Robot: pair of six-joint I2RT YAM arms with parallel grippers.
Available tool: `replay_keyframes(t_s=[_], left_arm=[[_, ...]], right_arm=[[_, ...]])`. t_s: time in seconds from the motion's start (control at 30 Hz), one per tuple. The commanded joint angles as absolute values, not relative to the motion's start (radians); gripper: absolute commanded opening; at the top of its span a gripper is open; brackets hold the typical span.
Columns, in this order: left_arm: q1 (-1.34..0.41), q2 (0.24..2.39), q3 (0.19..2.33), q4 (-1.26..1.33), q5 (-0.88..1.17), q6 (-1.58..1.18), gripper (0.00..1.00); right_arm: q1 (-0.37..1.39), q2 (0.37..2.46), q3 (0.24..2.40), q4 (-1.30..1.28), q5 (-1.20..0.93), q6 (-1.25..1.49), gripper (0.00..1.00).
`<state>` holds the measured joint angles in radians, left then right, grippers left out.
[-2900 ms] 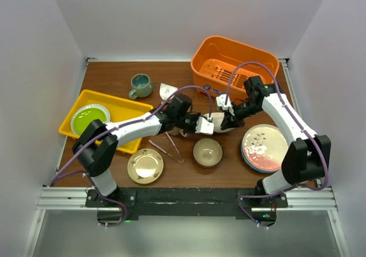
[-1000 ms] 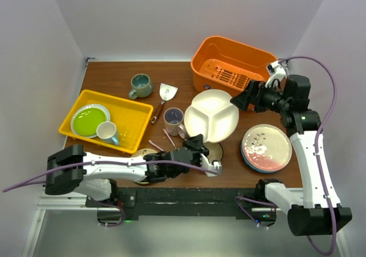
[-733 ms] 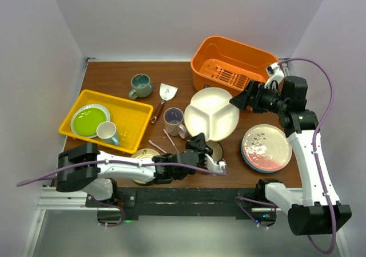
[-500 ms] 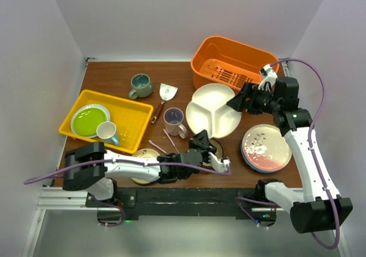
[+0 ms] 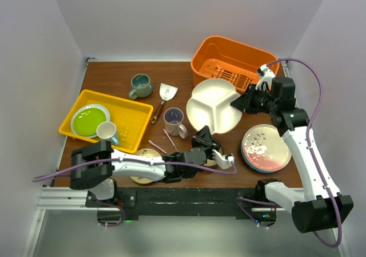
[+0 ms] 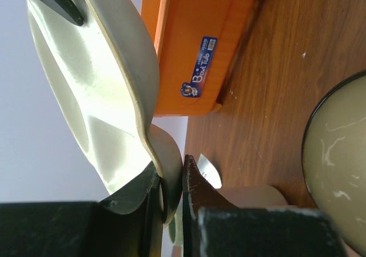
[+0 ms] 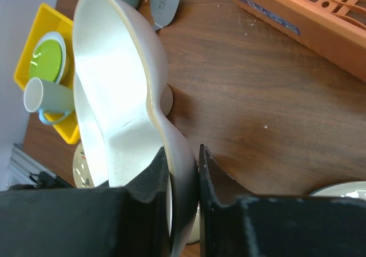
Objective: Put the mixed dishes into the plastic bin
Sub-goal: Pick up the plate at the center of the board, then place the plate in the plastic bin.
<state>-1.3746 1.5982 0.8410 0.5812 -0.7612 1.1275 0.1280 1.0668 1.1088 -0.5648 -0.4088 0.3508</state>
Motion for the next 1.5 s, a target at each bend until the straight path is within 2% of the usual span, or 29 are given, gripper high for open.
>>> replay_keyframes(t_s=[0.0, 0.07, 0.1, 0.13, 0.17, 0.23, 0.27, 0.37, 0.43, 0.47, 0.57, 0.7, 1.07, 1.47], left_arm=[[-1.382, 1.562, 0.96, 0.87, -0.811, 1.195, 0.0], [-1.382, 1.556, 0.968, 0.844, -0.807, 1.174, 0.0], [-1.382, 1.549, 0.976, 0.819, -0.792, 1.125, 0.07], [-1.382, 1.543, 0.985, 0.79, -0.778, 1.091, 0.16], [-1.381, 1.522, 0.989, 0.735, -0.763, 1.056, 0.33], [-1.378, 1.499, 0.997, 0.68, -0.71, 0.953, 0.47], [-1.378, 1.477, 1.002, 0.62, -0.692, 0.919, 0.59], [-1.358, 1.43, 1.025, 0.491, -0.606, 0.777, 0.75], [-1.324, 1.395, 1.019, 0.434, -0.519, 0.66, 0.79], [-1.309, 1.349, 1.011, 0.408, -0.49, 0.613, 0.87], [-1.209, 1.245, 0.977, 0.339, -0.332, 0.43, 1.0], [-1.1, 1.135, 0.942, 0.262, -0.2, 0.292, 1.0], [-0.896, 1.016, 0.901, -0.044, -0.155, 0.193, 1.0], [-0.764, 0.933, 0.759, -0.055, -0.071, 0.101, 1.0]], right_arm=[[0.127, 1.062, 1.134, -0.497, -0.39, 0.318, 0.0], [0.127, 1.06, 1.152, -0.491, -0.377, 0.316, 0.0], [0.126, 1.06, 1.158, -0.485, -0.374, 0.314, 0.0], [0.126, 1.061, 1.17, -0.483, -0.383, 0.319, 0.0], [0.12, 1.066, 1.181, -0.479, -0.38, 0.322, 0.0], [0.115, 1.087, 1.204, -0.471, -0.382, 0.324, 0.0], [0.109, 1.094, 1.21, -0.463, -0.393, 0.328, 0.0], [0.104, 1.133, 1.244, -0.437, -0.4, 0.342, 0.0], [0.1, 1.164, 1.273, -0.417, -0.4, 0.353, 0.0], [0.095, 1.178, 1.284, -0.41, -0.4, 0.356, 0.0], [0.083, 1.227, 1.327, -0.371, -0.402, 0.367, 0.0], [0.069, 1.304, 1.394, -0.322, -0.405, 0.388, 0.0], [0.018, 1.529, 1.663, -0.247, -0.434, 0.474, 0.0], [0.003, 1.788, 1.853, -0.166, -0.35, 0.54, 0.0]])
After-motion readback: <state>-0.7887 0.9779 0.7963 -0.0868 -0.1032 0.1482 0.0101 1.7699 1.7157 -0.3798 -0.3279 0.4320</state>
